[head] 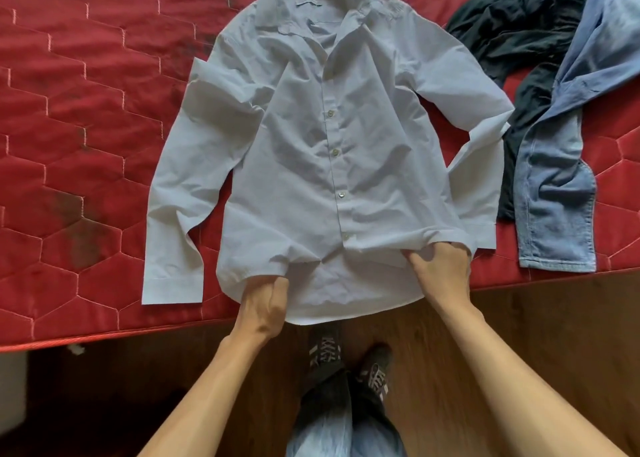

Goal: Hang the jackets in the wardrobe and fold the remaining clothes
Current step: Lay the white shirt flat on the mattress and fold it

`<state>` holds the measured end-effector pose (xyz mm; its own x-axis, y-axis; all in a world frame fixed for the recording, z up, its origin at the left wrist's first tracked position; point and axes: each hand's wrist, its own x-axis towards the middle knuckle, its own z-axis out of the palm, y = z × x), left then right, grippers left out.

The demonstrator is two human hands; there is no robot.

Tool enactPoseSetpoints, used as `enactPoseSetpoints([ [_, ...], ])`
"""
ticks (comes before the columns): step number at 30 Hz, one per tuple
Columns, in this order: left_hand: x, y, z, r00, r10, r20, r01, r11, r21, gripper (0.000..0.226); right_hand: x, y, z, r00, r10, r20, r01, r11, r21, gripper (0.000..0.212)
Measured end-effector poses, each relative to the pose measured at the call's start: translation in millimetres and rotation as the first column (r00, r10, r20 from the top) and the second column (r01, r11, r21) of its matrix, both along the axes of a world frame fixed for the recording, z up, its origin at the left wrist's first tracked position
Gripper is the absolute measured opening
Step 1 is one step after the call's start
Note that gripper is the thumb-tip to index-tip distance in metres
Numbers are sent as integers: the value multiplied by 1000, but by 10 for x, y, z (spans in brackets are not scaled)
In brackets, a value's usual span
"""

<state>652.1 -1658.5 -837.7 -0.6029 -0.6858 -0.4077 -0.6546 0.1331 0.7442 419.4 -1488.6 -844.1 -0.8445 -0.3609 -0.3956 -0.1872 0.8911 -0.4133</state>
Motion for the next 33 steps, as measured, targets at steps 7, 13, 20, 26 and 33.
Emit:
enactPoseSetpoints([
  [7,60,-53,-51,983,97,155,-110,991,76,24,93,-22,227,952,-139,271,215,936,-277,30],
  [13,19,225,185,860,509,-35,-461,804,375,10,466,103,236,822,-333,462,519,772,-367,16],
  [20,312,603,-33,837,455,304,-543,620,567,37,1038,406,-90,679,-442,586,631,759,-160,15],
  [26,380,622,-224,843,338,419,-527,680,510,32,1011,450,-203,662,-465,587,584,811,-17,11],
  [33,234,498,74,878,-24,479,-275,792,545,45,695,478,132,793,-451,410,449,887,107,29],
])
